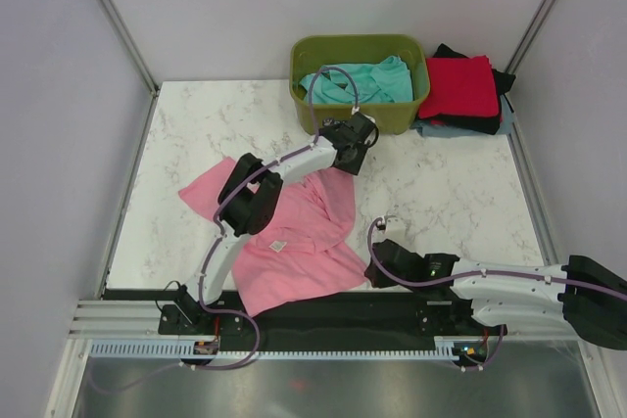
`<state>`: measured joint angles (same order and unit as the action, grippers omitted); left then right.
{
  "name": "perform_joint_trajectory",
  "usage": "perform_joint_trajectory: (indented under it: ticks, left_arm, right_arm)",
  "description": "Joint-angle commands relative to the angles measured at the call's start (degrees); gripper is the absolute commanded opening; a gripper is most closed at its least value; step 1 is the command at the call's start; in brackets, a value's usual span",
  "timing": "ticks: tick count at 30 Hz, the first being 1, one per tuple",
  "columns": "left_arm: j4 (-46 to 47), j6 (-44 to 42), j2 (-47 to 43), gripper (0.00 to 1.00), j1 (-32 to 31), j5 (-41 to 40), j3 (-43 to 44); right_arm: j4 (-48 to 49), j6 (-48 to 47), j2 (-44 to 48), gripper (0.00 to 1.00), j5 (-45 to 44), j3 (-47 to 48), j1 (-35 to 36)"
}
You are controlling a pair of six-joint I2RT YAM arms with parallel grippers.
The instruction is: Fold and stack the t-shirts
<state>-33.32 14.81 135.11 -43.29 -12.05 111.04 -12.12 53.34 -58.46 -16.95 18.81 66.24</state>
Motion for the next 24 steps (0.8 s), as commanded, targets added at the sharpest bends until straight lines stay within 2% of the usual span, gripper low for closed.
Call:
perform_joint_trajectory:
  ticks: [1,4,5,8,11,12,13,17,21,24]
  left_arm:
    - [-2.8,1.01,2.09,0.44,-0.04,-4.73,1.81]
    - [-2.71,1.28,2.27,0.1,0.13,-5.26,1.98]
    - [-2.71,1.28,2.09,0.02,0.13,-5.43,1.72]
    - [-2.54,1.1,-2.99,0.02,0.13,-5.87,-2.39]
    - [-1.22,-0.91,-17.88,0.02,0.22,-6.31,-9.15]
    - [-1.22,-1.7,-17.95,0.02,0.31,-6.49,-10.66]
    - [-1.22,-2.76,-25.09,0.02,0.4,-6.84,-11.98]
    - [-2.01,-10.57,-44.2,0.02,0.83,-9.03,-17.08]
    - [-5.61,-16.46,-58.62,0.02,1.1,-12.02,-15.34]
    - [-6.93,-20.6,-67.94,0.02,1.63,-10.27,-13.4]
  right_arm:
    - [-1.94,-0.26,0.27,0.0,0.69,0.26,-0.06]
    - [-2.99,0.01,1.85,0.0,0.52,0.18,-0.06]
    - [-3.26,0.01,2.64,0.0,0.43,0.44,-0.14]
    - [-5.54,-0.52,3.87,0.0,-0.54,2.28,-0.14]
    - [-9.48,-3.67,4.14,0.0,-2.29,6.39,-0.06]
    - [-9.5,-3.68,4.05,0.0,-3.17,7.9,-0.14]
    - [-12.11,-5.34,3.79,0.0,-4.83,11.22,-0.06]
    - [-17.84,-10.78,2.65,0.0,-10.1,20.7,-0.4]
    - [-23.47,-17.64,1.33,0.0,-15.64,31.88,-2.86]
    - [-27.25,-22.99,1.06,0.0,-19.07,41.99,-5.41]
